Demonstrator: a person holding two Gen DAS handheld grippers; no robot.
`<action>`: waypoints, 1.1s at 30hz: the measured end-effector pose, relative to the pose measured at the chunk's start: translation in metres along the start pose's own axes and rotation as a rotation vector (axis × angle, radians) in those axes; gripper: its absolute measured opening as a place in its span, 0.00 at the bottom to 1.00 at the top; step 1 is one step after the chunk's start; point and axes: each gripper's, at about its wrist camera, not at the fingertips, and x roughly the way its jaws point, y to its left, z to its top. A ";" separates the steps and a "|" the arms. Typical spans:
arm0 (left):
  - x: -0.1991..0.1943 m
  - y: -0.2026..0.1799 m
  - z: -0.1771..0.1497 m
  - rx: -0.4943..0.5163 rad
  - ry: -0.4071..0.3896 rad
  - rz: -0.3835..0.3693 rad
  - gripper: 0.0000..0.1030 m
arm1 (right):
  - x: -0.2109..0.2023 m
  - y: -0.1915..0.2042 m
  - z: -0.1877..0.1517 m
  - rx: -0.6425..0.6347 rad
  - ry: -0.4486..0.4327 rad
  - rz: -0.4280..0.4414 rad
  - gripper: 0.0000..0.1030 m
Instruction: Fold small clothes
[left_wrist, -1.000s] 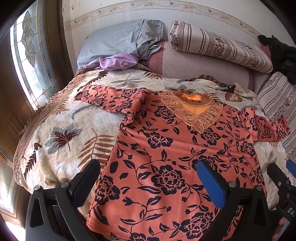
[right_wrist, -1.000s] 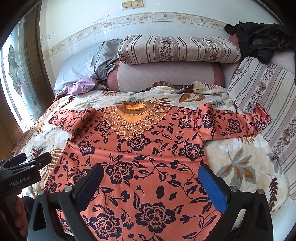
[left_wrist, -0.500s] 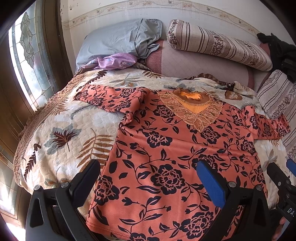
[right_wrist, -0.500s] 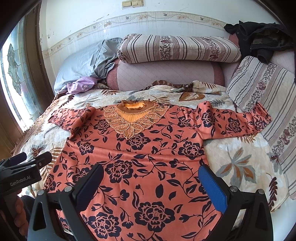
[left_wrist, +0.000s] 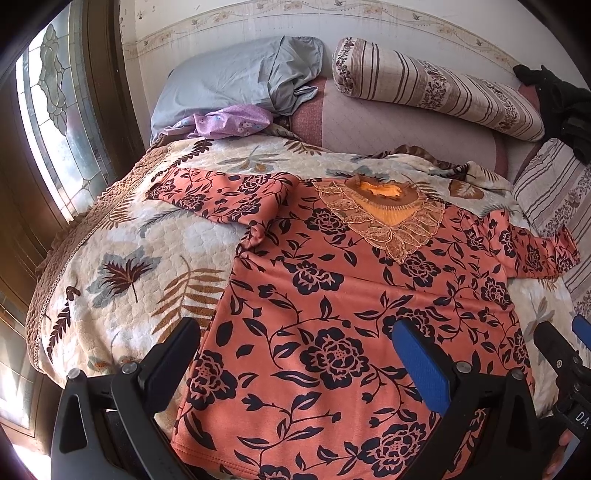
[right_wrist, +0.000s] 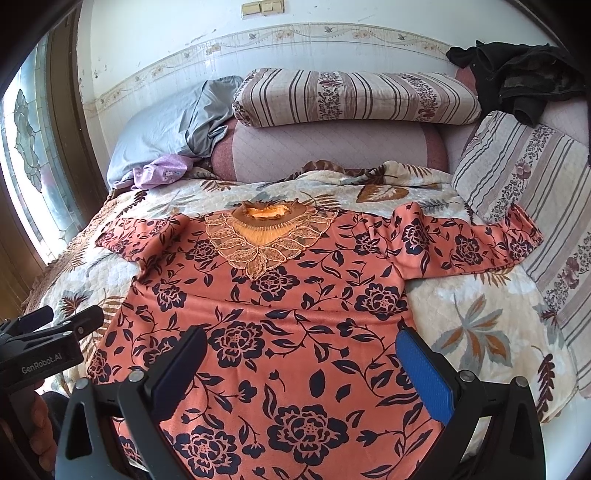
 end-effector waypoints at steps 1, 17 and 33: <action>0.001 0.000 0.000 -0.002 0.001 -0.001 1.00 | 0.000 0.000 0.000 0.002 0.000 0.000 1.00; 0.027 -0.007 -0.001 0.014 0.040 -0.014 1.00 | 0.018 -0.049 0.000 0.094 0.051 0.007 1.00; 0.103 -0.010 0.008 -0.001 0.138 -0.032 1.00 | 0.123 -0.397 0.046 0.717 0.025 -0.132 0.87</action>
